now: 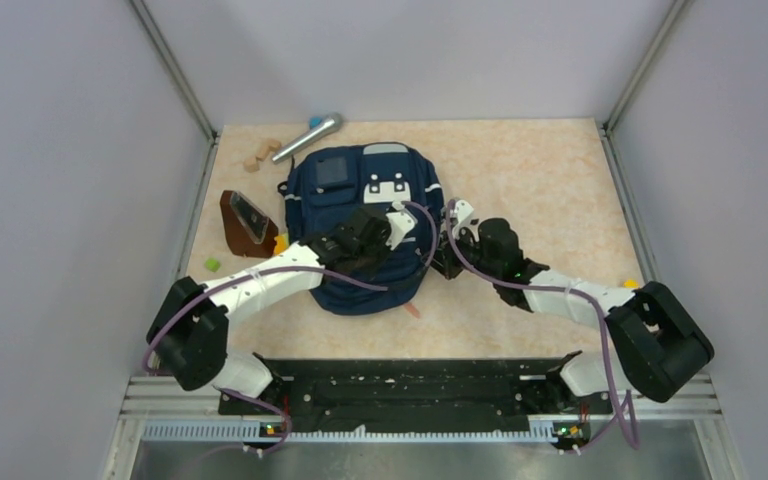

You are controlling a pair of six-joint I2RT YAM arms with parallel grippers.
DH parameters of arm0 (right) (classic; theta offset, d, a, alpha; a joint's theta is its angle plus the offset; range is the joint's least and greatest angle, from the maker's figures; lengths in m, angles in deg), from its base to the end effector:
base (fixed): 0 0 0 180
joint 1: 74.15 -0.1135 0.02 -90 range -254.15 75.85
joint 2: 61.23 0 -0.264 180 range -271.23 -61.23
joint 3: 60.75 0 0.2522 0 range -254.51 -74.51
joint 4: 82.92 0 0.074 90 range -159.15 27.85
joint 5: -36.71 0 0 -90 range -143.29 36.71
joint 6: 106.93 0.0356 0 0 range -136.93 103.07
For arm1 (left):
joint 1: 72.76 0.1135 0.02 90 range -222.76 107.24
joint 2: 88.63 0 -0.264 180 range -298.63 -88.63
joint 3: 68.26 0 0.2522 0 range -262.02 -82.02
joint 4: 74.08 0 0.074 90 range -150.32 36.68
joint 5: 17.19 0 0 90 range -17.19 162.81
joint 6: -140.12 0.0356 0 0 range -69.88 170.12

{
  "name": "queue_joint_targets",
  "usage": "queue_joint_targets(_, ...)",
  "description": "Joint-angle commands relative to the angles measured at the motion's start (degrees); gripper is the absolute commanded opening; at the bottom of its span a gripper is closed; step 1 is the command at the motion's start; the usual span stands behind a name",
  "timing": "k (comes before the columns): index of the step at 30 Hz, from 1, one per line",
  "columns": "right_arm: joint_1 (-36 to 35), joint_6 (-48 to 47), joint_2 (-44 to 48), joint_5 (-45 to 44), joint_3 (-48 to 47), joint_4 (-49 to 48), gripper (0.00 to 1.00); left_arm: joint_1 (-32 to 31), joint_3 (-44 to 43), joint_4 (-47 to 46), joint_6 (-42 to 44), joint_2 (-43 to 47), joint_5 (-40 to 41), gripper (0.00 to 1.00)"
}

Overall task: Pack the student bag
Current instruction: Unzip the student bag at the center of the board.

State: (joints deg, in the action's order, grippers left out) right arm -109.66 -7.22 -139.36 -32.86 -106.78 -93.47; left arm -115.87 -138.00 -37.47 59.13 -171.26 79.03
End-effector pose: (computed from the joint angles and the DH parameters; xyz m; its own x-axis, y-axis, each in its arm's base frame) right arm 0.2201 0.1723 0.1984 -0.4311 -0.1134 -0.8951 -0.7466 0.6020 0.2833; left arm 0.2239 -0.2043 0.2359 -0.4499 0.6344 -0.6285 0.7072 0.6829 0.1831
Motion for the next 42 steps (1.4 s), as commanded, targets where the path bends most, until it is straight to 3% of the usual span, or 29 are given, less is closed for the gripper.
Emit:
queue_joint_targets(1, -1.0, 0.1, 3.7, 0.6, -2.9, 2.6, 0.0, 0.4, -5.4, -7.0, -3.4, -1.6, -1.8, 0.0)
queue_joint_targets(16, -3.3, 2.9, 3.7, -1.8, -1.4, -0.1, 0.0, 0.0, -6.1, -19.5, -12.5, -4.8, -9.8, 0.0)
queue_joint_targets(17, -3.5, 3.5, 3.2, -2.2, -1.4, -0.6, 0.0, 0.0, -5.6, -20.1, -12.6, -4.4, -9.6, 0.02)
queue_joint_targets(23, -3.6, 7.4, 2.4, -8.8, -1.1, -1.3, 0.0, 0.1, -1.1, -18.7, -12.7, 1.4, -4.2, 0.41)
queue_joint_targets(25, -3.6, 8.1, 2.5, -11.1, -1.1, -0.8, 0.0, 0.1, 1.1, -16.6, -13.5, 3.8, -1.6, 0.49)
queue_joint_targets(35, -3.6, 9.7, 1.2, -14.4, -1.3, -0.4, 0.0, 0.5, 13.5, -13.6, -27.1, 18.1, 12.0, 0.64)
queue_joint_targets(42, -3.6, 9.5, 0.7, -14.5, -0.5, 0.5, 0.0, 6.5, 17.7, -14.5, -39.6, 22.8, 15.7, 0.68)
